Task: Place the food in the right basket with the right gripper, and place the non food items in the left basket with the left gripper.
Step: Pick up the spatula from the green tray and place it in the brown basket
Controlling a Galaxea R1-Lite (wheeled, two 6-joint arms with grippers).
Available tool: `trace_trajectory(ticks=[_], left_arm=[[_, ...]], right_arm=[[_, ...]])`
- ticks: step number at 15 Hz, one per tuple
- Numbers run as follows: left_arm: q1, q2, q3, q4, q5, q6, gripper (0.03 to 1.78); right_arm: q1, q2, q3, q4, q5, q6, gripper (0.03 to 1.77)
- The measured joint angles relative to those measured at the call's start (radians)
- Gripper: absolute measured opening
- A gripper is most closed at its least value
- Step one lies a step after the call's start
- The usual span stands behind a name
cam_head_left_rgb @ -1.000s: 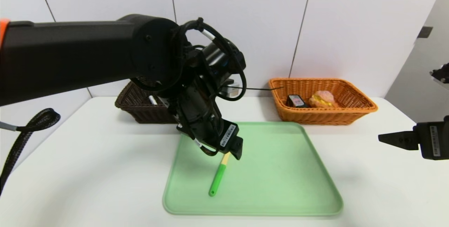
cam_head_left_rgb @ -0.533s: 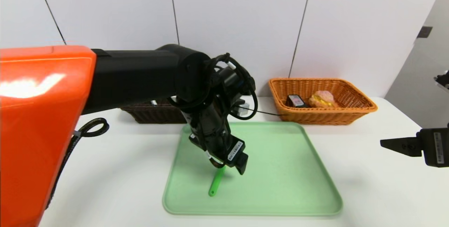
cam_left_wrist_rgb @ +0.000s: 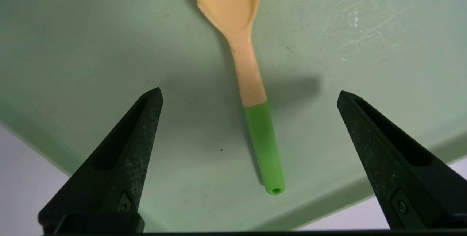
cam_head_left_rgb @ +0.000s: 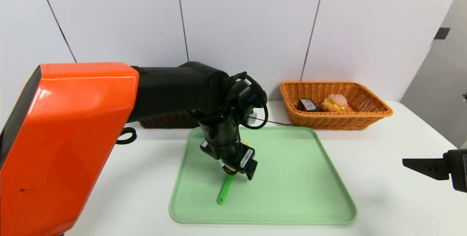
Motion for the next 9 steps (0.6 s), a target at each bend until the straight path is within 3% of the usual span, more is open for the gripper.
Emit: trace_trajectory(ticks=[9], left_arm=[[0.000,0.009,-0.001,0.020,0.002,-0.026,1.69]], right_arm=[[0.000,-0.007,0.012,0.000,0.003,0.000,1.71]])
